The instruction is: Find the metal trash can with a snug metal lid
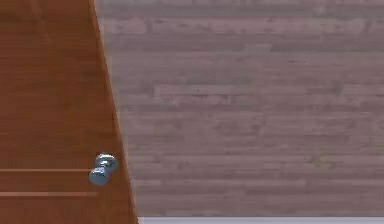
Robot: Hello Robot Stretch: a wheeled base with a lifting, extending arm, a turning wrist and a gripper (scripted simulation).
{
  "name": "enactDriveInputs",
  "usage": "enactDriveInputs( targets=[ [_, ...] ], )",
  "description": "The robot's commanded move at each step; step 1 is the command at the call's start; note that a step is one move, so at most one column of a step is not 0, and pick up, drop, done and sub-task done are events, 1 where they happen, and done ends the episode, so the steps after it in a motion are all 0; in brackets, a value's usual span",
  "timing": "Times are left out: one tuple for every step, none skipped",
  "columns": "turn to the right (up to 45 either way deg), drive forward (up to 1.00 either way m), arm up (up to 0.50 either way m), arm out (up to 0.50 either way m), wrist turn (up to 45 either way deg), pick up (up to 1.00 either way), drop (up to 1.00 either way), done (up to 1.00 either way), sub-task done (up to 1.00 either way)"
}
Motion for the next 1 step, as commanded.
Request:
enactDriveInputs(
  targets=[
    [45.0,0.00,0.00,0.00,0.0,0.00,0.00,0.00,0.00]
  ],
)
